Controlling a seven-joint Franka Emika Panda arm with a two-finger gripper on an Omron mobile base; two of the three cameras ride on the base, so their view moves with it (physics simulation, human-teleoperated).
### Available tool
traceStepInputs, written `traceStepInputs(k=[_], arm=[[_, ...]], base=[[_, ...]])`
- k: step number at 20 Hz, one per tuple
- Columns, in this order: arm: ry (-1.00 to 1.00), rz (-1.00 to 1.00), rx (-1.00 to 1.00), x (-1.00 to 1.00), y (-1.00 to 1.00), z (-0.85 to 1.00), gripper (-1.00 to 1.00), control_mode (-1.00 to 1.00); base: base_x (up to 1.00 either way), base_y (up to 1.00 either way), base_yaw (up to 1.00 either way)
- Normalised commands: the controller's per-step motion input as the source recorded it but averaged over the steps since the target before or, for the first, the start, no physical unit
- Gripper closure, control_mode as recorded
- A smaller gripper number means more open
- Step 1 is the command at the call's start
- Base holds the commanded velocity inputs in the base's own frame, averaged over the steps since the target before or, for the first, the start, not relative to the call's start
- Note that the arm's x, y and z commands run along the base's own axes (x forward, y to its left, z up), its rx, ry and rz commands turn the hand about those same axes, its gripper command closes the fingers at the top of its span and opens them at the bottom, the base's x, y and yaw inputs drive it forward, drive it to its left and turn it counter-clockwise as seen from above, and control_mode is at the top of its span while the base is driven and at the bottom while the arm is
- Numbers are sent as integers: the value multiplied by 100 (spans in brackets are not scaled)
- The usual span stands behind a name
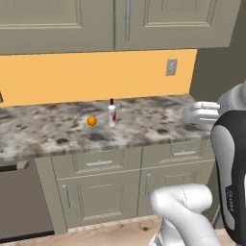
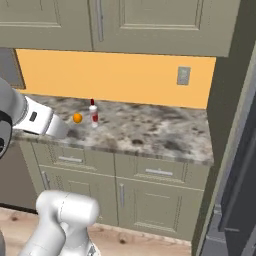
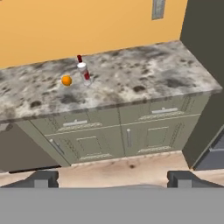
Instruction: Place the liquors on the top shelf of the fridge to keep them out of children's reach, and place the orange on lower shelves for easy access.
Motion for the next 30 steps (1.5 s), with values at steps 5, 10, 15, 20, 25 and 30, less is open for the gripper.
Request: traceStepInputs(k=[5, 10, 15, 20, 25, 30], arm=[[0, 0, 0, 0, 0, 0, -100, 100], [0, 0, 0, 0, 0, 0, -100, 100], [0, 0, 0, 0, 0, 0, -100, 100], [0, 0, 0, 0, 0, 0, -100, 100], [0, 0, 0, 0, 0, 0, -100, 100], [1, 0, -2, 13, 3, -21, -100, -100]], base=[[63, 59, 0], [60, 57, 0], [56, 51, 0], [48, 42, 0], [39, 35, 0], [21, 14, 0]])
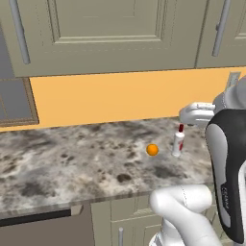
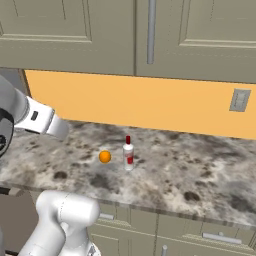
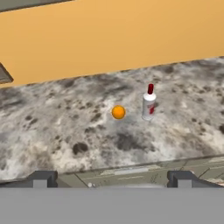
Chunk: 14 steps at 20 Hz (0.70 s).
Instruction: Place the liquors on the top shelf of the fridge to keep them out of children's reach, and place the orange on lower shelves for easy access.
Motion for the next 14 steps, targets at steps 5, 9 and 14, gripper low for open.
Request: traceStepInputs(k=[5, 9, 14], arm=[[4, 0, -4, 34, 0, -65, -100, -100], [2, 0, -1, 31, 0, -71, -100, -100], [0, -4, 0, 34, 0, -66, -100, -100]], base=[[0, 0, 0], [0, 0, 0], [0, 0, 0]])
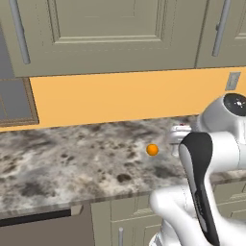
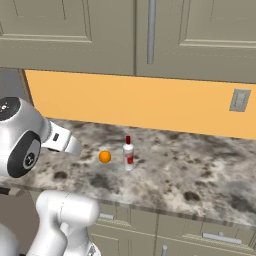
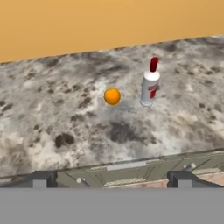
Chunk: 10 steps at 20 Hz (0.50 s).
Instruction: Place the liquors on the top shelf of the fridge to keep them out of children's reach, and place the orange on lower shelves for easy access.
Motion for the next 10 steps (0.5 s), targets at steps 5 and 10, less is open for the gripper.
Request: traceStepInputs(k=[5, 10], arm=[[0, -6, 0, 41, 0, -59, -100, -100], [0, -6, 0, 45, 0, -45, -100, -100]], base=[[0, 0, 0], [0, 0, 0]])
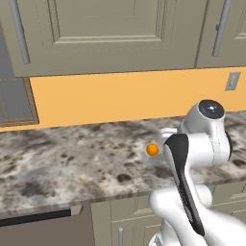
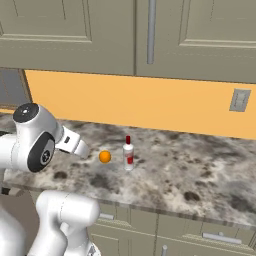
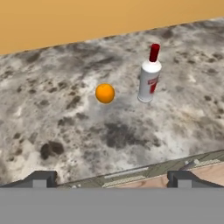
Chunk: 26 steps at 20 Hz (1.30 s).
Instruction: Place the liquors on the top shelf of the fridge to keep them out of children's reach, and place the orange on lower shelves for easy access.
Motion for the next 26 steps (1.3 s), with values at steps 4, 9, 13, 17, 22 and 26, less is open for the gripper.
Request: traceStepInputs(k=[4, 9, 13, 17, 22, 26], arm=[[0, -5, 0, 42, 0, -45, -100, -100], [0, -5, 0, 42, 0, -48, -100, -100], [0, -3, 0, 42, 0, -42, -100, -100], [3, -2, 0, 42, 0, -36, -100, -100], [6, -2, 1, 38, 0, -30, -100, -100], [9, -2, 1, 34, 0, -18, -100, -100]], base=[[0, 0, 0], [0, 0, 0], [0, 0, 0], [0, 0, 0], [0, 0, 0], [0, 0, 0]])
